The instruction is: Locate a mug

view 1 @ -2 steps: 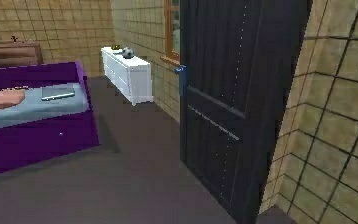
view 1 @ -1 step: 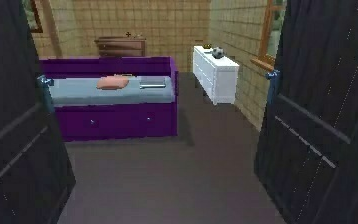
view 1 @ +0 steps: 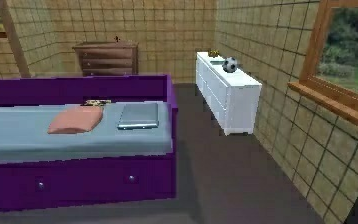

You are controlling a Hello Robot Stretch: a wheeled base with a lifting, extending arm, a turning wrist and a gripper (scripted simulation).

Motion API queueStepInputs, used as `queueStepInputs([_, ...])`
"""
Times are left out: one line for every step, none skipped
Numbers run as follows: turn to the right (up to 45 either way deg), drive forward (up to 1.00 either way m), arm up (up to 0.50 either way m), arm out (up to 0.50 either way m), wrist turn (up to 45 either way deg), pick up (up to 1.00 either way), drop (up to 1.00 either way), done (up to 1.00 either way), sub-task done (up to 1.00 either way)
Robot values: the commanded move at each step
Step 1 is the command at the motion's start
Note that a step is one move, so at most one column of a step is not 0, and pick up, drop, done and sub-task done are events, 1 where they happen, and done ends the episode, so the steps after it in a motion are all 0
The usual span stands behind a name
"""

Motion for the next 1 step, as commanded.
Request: queueStepInputs([0.0, 0.65, 0.00, 0.00, 0.0, 0.00, 0.00, 0.00, 0.00])
